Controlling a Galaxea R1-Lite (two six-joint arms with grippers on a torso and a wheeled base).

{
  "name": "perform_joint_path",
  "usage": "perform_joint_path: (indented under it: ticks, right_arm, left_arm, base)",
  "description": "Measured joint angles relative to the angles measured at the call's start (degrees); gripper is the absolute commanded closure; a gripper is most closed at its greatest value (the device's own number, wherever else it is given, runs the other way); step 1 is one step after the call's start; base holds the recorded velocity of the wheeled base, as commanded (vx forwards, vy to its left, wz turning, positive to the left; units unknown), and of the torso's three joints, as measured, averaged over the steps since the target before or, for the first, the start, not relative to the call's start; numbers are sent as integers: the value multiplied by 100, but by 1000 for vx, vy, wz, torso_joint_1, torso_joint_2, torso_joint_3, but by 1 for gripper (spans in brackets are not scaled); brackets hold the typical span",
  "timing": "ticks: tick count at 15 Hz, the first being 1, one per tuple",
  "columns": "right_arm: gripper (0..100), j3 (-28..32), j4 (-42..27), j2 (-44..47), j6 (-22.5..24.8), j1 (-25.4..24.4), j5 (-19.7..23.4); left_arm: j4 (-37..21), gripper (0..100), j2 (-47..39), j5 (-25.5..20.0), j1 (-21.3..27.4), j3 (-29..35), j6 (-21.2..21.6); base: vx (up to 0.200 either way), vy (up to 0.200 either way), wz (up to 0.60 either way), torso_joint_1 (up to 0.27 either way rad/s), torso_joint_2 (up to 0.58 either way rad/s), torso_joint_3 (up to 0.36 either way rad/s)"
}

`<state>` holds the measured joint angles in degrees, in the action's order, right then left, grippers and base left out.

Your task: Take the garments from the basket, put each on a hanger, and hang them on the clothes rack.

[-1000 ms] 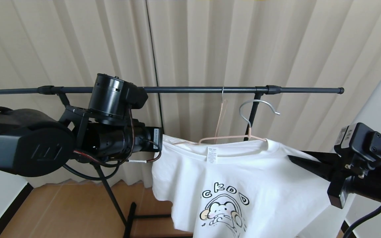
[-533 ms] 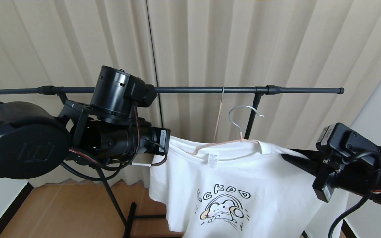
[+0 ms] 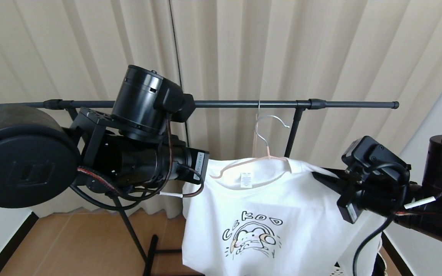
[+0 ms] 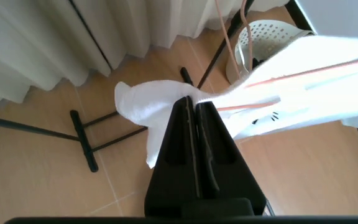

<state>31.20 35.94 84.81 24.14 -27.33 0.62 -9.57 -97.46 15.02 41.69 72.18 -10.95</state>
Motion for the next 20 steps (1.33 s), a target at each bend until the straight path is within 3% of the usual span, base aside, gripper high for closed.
perform_joint_path:
  ticks: [6, 12, 16, 20]
  right_arm:
    - [100, 41, 244, -2, -354, -106, -87]
    - [100, 212, 284, 110, -679, -386, -786]
    - [100, 102, 1486, 763, -696, -729, -1258]
    - [100, 63, 1833, 1379, -1193, -1020, -1261]
  left_arm:
    - [7, 100, -173, 506, 30, 102, 44]
    - [-41, 100, -229, 685, 213, 299, 94]
    - [-255, 100, -228, 688, 469, 533, 72]
    - [-263, 100, -226, 684, 538, 692, 69]
  base:
    - [0, 0, 0, 0, 0, 0]
    - [0, 0, 0, 0, 0, 0]
    - [0, 0, 0, 0, 0, 0]
    - [0, 0, 0, 0, 0, 0]
